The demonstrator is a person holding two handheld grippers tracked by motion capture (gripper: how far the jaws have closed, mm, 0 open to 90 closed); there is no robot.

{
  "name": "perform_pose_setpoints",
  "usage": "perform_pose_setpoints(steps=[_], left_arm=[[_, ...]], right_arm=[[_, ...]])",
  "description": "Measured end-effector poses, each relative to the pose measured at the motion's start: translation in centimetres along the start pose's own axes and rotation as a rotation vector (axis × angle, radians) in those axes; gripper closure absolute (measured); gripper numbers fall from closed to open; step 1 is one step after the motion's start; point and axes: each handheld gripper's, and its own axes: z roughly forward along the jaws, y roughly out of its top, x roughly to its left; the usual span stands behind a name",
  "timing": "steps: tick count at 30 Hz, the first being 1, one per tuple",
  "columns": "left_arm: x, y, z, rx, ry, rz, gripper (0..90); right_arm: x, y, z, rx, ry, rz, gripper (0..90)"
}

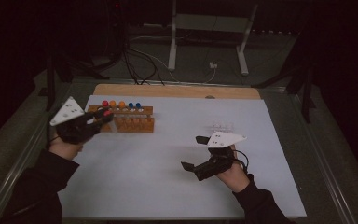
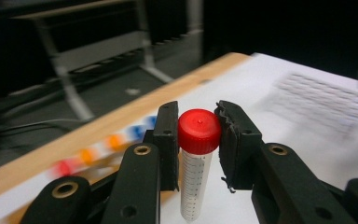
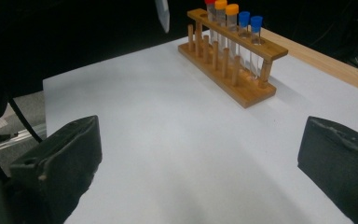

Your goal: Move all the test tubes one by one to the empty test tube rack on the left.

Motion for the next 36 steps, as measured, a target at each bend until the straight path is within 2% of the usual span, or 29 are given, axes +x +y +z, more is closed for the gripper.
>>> perform_pose_setpoints(steps=[5, 6, 8, 10, 11, 13, 15, 16, 18, 19, 21, 22, 26, 29, 32, 34, 36], left_arm=[[2.9, 0.0, 0.7, -0.011, 0.116, -0.016, 71.7], [3.2, 0.0, 1.1, -0.010, 0.140, -0.006, 71.7], [3.8, 0.0, 1.7, -0.024, 0.154, -0.022, 71.7], [4.4, -0.2, 2.7, -0.026, 0.200, -0.017, 71.7], [4.6, -0.3, 3.0, -0.030, 0.210, -0.018, 71.7], [5.3, -0.7, 4.0, -0.018, 0.259, -0.018, 71.7], [6.2, -1.3, 5.0, -0.008, 0.277, -0.045, 71.7], [6.4, -1.5, 5.3, 0.002, 0.292, -0.040, 71.7], [7.0, -2.1, 5.9, -0.002, 0.299, -0.074, 71.6], [7.2, -2.4, 6.3, 0.003, 0.312, -0.074, 71.7], [7.6, -3.0, 6.7, 0.001, 0.297, -0.108, 71.6], [7.7, -3.3, 7.0, 0.016, 0.302, -0.116, 71.6], [8.0, -4.7, 7.9, 0.071, 0.309, -0.132, 71.7], [8.1, -5.7, 8.6, 0.103, 0.296, -0.156, 71.7], [8.1, -6.4, 9.0, 0.130, 0.292, -0.162, 71.6], [8.2, -6.7, 9.2, 0.147, 0.291, -0.169, 71.6], [8.3, -6.7, 9.2, 0.142, 0.287, -0.178, 71.6]], right_arm=[[0.0, 0.1, -0.2, -0.007, -0.001, -0.001, 0.0], [0.0, 0.1, -0.2, -0.009, -0.005, 0.000, 0.0], [-0.1, 0.0, -0.2, -0.006, -0.007, -0.001, 0.0], [-0.2, -0.1, -0.3, -0.012, -0.006, 0.001, 0.0], [-0.3, -0.1, -0.4, -0.010, -0.007, 0.002, 0.0], [-0.3, -0.1, -0.4, -0.015, -0.006, 0.005, 0.0], [-0.4, -0.1, -0.5, -0.014, -0.010, 0.005, 0.0], [-0.4, -0.2, -0.5, -0.017, -0.013, 0.006, 0.0], [-0.5, -0.2, -0.6, -0.019, -0.011, 0.008, 0.0], [-0.6, -0.2, -0.7, -0.019, -0.016, 0.007, 0.0], [-0.6, -0.2, -0.7, -0.020, -0.018, 0.006, 0.0], [-0.6, -0.2, -0.7, -0.019, -0.020, 0.006, 0.0], [-0.7, -0.3, -0.8, -0.019, -0.019, 0.007, 0.0], [-0.7, -0.3, -0.9, -0.019, -0.018, 0.012, 0.0], [-0.8, -0.3, -0.9, -0.017, -0.016, 0.014, 0.0], [-0.9, -0.3, -0.8, -0.015, -0.019, 0.014, 0.0], [-0.9, -0.3, -0.8, -0.015, -0.018, 0.015, 0.0]])
